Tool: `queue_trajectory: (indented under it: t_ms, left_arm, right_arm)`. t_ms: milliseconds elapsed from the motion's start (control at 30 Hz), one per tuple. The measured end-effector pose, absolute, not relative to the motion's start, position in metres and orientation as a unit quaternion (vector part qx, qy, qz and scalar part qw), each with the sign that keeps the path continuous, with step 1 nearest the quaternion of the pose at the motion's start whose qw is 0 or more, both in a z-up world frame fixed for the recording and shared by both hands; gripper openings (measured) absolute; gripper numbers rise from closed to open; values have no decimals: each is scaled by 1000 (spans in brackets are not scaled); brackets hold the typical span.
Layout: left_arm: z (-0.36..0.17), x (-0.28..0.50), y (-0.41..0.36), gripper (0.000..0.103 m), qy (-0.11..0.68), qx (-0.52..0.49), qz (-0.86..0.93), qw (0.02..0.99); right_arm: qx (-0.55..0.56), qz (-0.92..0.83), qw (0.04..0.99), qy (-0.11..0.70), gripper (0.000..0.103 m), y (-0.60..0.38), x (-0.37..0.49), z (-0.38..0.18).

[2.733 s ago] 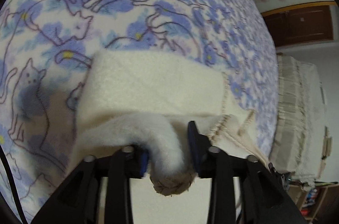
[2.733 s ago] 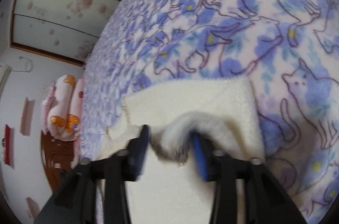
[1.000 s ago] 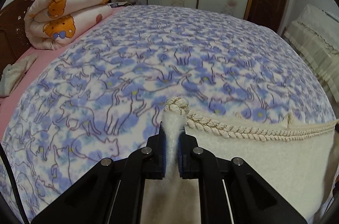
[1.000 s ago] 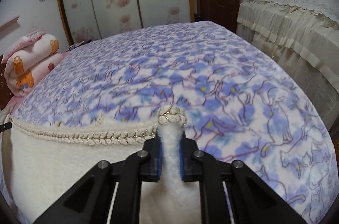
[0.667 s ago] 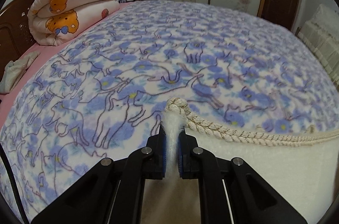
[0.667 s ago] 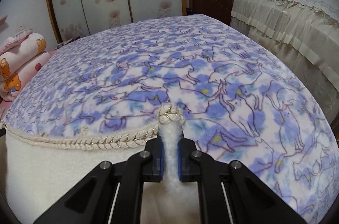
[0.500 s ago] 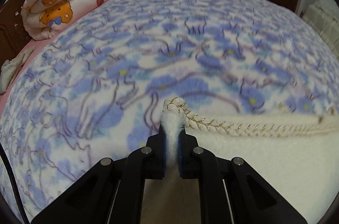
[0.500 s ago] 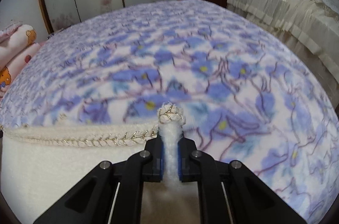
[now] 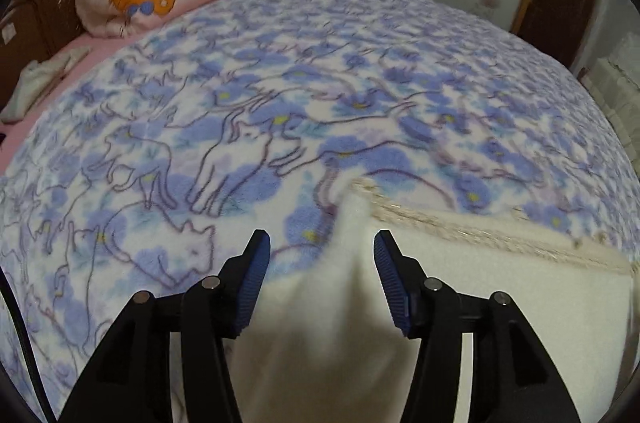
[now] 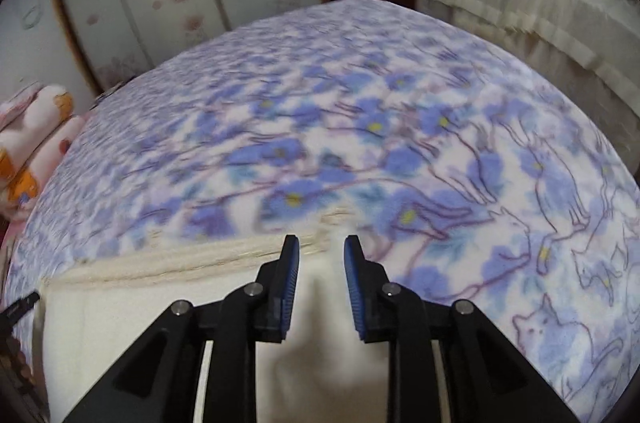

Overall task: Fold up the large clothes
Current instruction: 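Release the hem with both grippers and lay the fold flat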

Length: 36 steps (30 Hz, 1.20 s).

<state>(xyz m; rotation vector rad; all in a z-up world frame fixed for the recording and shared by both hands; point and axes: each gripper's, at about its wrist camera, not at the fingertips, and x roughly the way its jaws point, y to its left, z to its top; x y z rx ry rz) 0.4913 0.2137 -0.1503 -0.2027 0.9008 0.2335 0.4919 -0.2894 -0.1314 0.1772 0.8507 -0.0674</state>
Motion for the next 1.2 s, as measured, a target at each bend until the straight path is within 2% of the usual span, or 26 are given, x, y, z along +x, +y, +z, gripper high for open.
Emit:
queue_trajectory:
  t_ms: [200,267,333,433,633,667,700,767,833,967,1200]
  left_arm:
    - [-148,467,130,53,453,-80,43,887]
    - [-158,466,111,53,469,-63,34,880]
    - [-164,460,97,54,451,-19,46,891]
    - [-166,460,104,63,442,4,39,896]
    - [-177,482,174,63,450,-3,108,886]
    - [-180,486,189,63,453,-10,124,883]
    - [-183,490,201,63,458,-18,140,878]
    - [-188,494,223,63,466,-59,153,869]
    - [-191,491,234,63,467,-91,146,867]
    - [-194,491,229,63,467,-69,148,869]
    - [-168,474,210,63,455,-15,144,879]
  right_arm:
    - [50,96,881,461,23,-172,479,-139]
    - [34,102,875,473,23,-150,479,-150]
    - [21,85,871,484,23,-145,481,-163]
    - [0,40,883,468,20,-172,484,-172]
    - [28,-83,886,454,20,-291,500,-177]
    - [49,-87,884,456,17,-311,501,-178]
    - [84,-79,880,461,0,-330,501,-180]
    - [127,-69,876,461,0,-350,499,-181]
    - [108,-100,875,462,2,-352,497,-182]
    - [156,-103,865,465,0,-367,490,-190]
    - [63,-99,891,438,0,-334,459,-154]
